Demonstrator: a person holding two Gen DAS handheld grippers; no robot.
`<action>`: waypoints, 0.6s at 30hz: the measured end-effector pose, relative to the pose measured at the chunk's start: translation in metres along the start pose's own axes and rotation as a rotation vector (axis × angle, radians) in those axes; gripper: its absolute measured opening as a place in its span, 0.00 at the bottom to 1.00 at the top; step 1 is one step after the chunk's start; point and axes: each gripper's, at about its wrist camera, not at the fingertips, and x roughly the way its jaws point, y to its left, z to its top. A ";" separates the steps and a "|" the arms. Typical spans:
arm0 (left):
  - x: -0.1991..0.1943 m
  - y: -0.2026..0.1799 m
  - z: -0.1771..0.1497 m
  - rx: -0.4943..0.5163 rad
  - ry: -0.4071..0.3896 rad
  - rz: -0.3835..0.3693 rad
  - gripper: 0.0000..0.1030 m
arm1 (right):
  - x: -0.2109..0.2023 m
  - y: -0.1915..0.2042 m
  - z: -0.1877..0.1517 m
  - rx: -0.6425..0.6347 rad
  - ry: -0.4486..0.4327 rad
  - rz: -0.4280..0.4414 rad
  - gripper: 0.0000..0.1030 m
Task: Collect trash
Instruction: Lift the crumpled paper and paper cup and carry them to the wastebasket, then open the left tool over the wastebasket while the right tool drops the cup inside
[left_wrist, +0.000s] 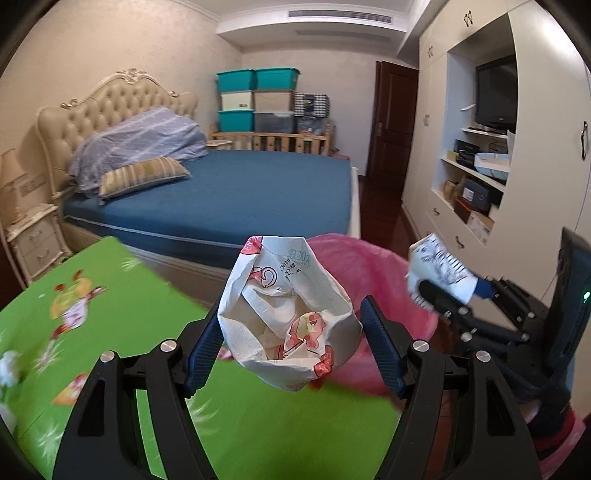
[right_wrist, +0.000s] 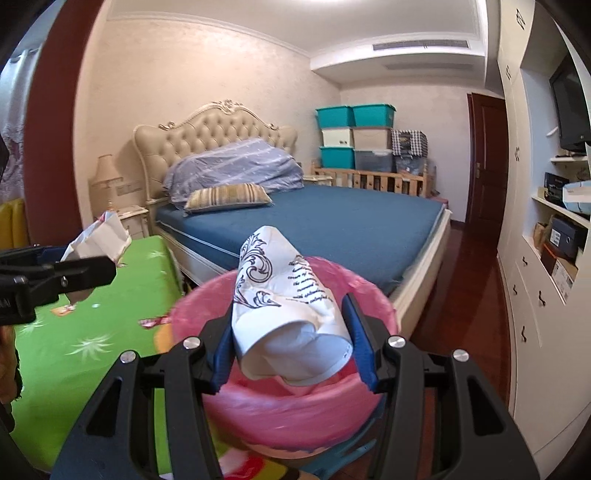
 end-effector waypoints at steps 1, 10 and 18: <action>0.007 -0.004 0.004 0.003 0.000 -0.005 0.65 | 0.005 -0.003 0.000 -0.005 0.003 -0.009 0.50; 0.058 -0.021 0.033 -0.004 0.026 -0.038 0.67 | 0.028 -0.016 0.002 0.002 0.018 -0.019 0.51; 0.085 -0.018 0.042 -0.038 0.051 -0.048 0.81 | 0.036 -0.018 -0.003 0.006 0.015 0.005 0.65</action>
